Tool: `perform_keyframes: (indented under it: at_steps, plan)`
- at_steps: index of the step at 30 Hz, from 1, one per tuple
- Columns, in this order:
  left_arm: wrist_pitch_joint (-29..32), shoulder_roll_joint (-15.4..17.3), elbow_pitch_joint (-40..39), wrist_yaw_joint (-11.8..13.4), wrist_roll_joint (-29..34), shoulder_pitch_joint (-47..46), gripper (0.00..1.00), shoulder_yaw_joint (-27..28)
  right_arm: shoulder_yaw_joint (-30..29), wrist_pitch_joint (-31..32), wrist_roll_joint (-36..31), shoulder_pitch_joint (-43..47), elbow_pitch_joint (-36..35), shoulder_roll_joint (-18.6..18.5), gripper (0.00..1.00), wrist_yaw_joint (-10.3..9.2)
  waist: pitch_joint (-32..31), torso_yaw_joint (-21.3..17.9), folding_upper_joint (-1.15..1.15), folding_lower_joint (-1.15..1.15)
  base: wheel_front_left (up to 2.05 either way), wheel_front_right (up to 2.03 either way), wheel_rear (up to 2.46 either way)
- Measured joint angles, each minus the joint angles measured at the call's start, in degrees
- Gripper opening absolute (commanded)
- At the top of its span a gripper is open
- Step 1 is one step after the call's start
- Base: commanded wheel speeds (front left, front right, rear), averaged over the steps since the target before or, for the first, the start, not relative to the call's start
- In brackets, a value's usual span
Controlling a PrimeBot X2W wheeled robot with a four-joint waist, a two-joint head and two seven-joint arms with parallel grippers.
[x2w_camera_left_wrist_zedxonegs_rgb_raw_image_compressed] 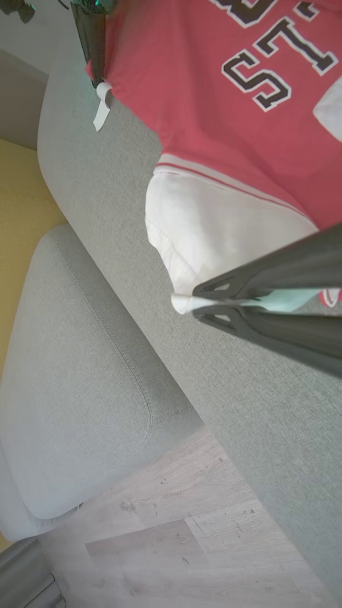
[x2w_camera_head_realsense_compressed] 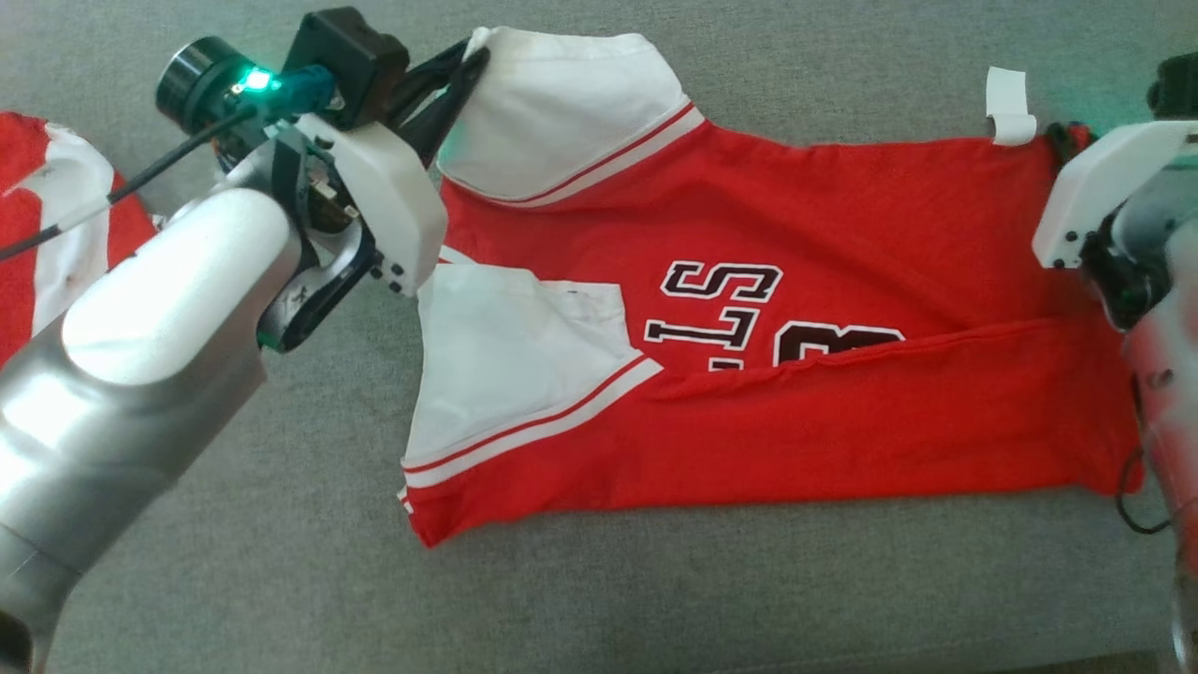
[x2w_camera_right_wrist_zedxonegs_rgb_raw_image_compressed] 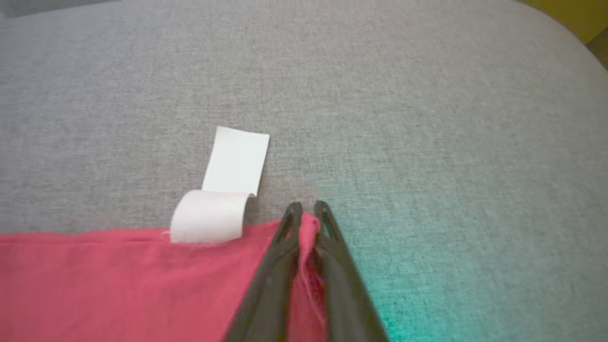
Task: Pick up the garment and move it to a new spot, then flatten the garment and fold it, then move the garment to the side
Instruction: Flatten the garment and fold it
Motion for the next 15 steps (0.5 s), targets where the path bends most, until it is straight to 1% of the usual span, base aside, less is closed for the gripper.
perform_keyframes:
  at_steps: [4, 8, 15]
  plan:
    - [-0.7, 0.4, 1.1, 0.4, -0.2, 0.0, 0.0, 0.2, 1.0, -2.5, 1.3, 0.0, 0.2, 0.1, 0.0, 0.0, -0.5, -0.3, 0.0, 0.0, 0.0, 0.0, 0.0]
    - [-2.8, 0.8, 3.2, 0.8, -0.2, 0.0, 0.0, 0.8, 2.7, -5.5, 3.3, -0.3, -0.7, 0.1, 0.0, 0.0, -1.0, -0.9, 0.0, 0.0, 0.0, 0.0, 0.0]
    - [-6.2, 0.9, 8.9, 0.8, 0.3, -1.6, 0.0, 2.3, 5.8, -9.2, 8.1, -4.4, -4.0, -0.4, 0.0, 0.0, -0.4, -2.0, 0.0, 0.0, 0.0, 0.0, 0.0]
